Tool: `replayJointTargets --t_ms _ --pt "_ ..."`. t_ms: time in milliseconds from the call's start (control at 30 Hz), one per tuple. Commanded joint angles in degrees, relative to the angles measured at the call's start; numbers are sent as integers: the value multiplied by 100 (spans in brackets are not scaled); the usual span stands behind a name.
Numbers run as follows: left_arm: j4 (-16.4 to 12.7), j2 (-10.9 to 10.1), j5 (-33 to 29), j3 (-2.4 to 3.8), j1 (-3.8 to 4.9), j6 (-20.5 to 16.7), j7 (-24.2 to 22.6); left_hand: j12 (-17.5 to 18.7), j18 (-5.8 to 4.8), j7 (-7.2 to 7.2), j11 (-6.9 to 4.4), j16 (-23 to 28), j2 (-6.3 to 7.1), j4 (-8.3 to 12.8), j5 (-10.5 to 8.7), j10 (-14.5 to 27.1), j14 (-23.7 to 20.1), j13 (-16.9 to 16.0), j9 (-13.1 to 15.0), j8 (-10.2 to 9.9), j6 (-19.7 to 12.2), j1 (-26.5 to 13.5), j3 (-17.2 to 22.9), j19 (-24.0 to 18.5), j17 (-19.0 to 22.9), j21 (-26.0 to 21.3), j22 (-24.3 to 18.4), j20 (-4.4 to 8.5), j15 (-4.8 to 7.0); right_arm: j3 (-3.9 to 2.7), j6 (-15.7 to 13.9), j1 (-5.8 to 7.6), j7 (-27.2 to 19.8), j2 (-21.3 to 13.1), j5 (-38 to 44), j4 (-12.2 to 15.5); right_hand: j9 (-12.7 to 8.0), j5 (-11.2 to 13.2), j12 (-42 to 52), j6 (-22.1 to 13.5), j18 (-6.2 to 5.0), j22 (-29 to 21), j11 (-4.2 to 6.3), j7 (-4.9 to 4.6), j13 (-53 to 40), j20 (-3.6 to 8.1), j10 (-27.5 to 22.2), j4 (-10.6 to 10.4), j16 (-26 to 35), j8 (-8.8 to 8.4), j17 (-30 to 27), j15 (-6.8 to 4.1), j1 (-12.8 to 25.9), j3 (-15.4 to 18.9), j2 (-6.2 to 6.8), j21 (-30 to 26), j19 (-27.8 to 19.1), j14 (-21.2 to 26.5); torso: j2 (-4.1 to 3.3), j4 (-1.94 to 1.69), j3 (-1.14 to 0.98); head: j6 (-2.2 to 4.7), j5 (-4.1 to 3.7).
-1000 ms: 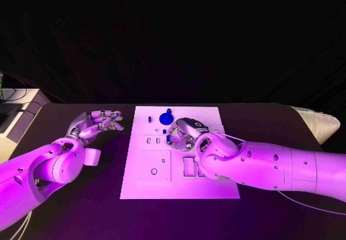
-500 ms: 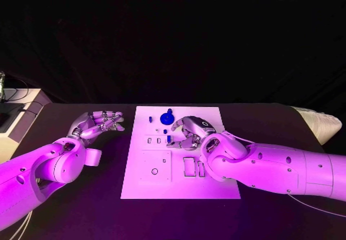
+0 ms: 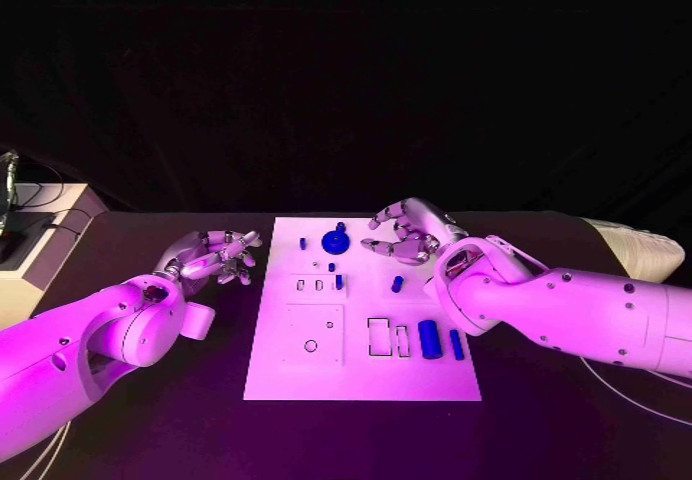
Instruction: Assemble the parts on the task board
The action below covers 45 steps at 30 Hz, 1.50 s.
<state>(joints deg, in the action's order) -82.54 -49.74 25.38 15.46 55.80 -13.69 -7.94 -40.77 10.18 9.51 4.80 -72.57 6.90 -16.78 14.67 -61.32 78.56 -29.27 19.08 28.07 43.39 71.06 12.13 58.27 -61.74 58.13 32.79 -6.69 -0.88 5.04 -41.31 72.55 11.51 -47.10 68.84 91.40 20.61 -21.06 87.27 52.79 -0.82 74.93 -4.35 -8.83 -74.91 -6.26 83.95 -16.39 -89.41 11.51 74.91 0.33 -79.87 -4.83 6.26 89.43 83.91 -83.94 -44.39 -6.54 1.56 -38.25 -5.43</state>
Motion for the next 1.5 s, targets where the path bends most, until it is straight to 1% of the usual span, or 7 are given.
replayJointTargets --t_ms 33,167,400,600,800,1033,1500 --pt "-6 133 894 7 102 433 1101 -653 -150 -59 -59 -605 22 -8 24 120 407 -372 211 502 -133 -64 211 546 -792 793 1027 55 56 -3 173 93 -832 -81 -1571 -160 22 -183 12 50 62 1450 40 15 -1288 52 363 1 14 42 1266 -54 -108 -118 16 -12 573 -549 91 3 -10 -12 -11" --pt "69 357 1395 6 244 879 1772 -1373 -351 -145 -133 -1137 172 0 17 -48 766 -804 414 1005 -201 -350 336 1214 -1631 1596 2274 112 123 -5 356 220 -909 -159 -2077 -418 50 -275 30 80 61 1447 53 30 -1303 61 380 -4 14 84 1268 -65 -122 -215 20 -17 571 -549 142 15 -19 -52 -51" --pt "310 724 2040 -18 499 1388 2504 -2379 -492 -259 -229 -1396 243 -6 -6 -729 944 -1988 583 1357 -128 -776 -43 1664 -2100 2071 3091 188 206 -5 638 277 -765 -182 -2146 -593 74 -475 23 47 56 1432 55 26 -1297 72 376 -14 21 96 1247 -72 -93 -325 113 -35 562 -545 177 59 -57 -94 -27" --pt "642 1225 2679 -313 922 1924 3092 -2821 -555 -312 -279 -1473 -86 -6 40 -1000 987 -2562 714 1499 -109 -776 8 1844 -2240 2263 3443 226 247 -4 803 292 -552 -166 -2063 -661 81 -464 4 21 49 1413 46 17 -1280 70 358 -27 26 92 1233 -65 -20 -353 133 -59 550 -541 202 70 -76 -124 11" --pt "937 1596 2935 -599 1250 2245 3569 -3076 -608 -357 -322 -1518 144 -10 60 -1146 1011 -2912 878 1587 -63 -702 530 1995 -2321 2417 3743 259 284 -4 853 295 -443 -129 -1997 -694 83 -468 1 12 47 1405 45 16 -1278 69 356 -23 29 90 1222 -64 -5 -361 146 -70 545 -538 202 71 -83 -114 26" --pt "1227 1926 3030 -704 1439 2464 3922 -3151 -628 -360 -322 -1533 193 -13 43 -1196 1018 -3025 944 1602 -48 -924 727 2047 -2348 2469 3849 260 284 -4 870 295 -337 -97 -1917 -724 86 -475 -2 6 45 1401 44 15 -1275 68 352 -21 31 90 1217 -63 12 -368 163 -74 543 -537 201 82 -86 -125 39" --pt "1521 2366 3068 -728 1561 2740 4023 -3139 -637 -365 -327 -1566 297 -11 19 -1149 1036 -3010 1078 1650 -107 -1035 835 2065 -2419 2496 3903 268 291 -3 881 296 -231 -36 -1863 -751 90 -486 -7 -3 43 1395 42 13 -1271 67 348 -21 35 91 1207 -62 36 -377 188 -82 539 -534 187 60 -70 -154 24"
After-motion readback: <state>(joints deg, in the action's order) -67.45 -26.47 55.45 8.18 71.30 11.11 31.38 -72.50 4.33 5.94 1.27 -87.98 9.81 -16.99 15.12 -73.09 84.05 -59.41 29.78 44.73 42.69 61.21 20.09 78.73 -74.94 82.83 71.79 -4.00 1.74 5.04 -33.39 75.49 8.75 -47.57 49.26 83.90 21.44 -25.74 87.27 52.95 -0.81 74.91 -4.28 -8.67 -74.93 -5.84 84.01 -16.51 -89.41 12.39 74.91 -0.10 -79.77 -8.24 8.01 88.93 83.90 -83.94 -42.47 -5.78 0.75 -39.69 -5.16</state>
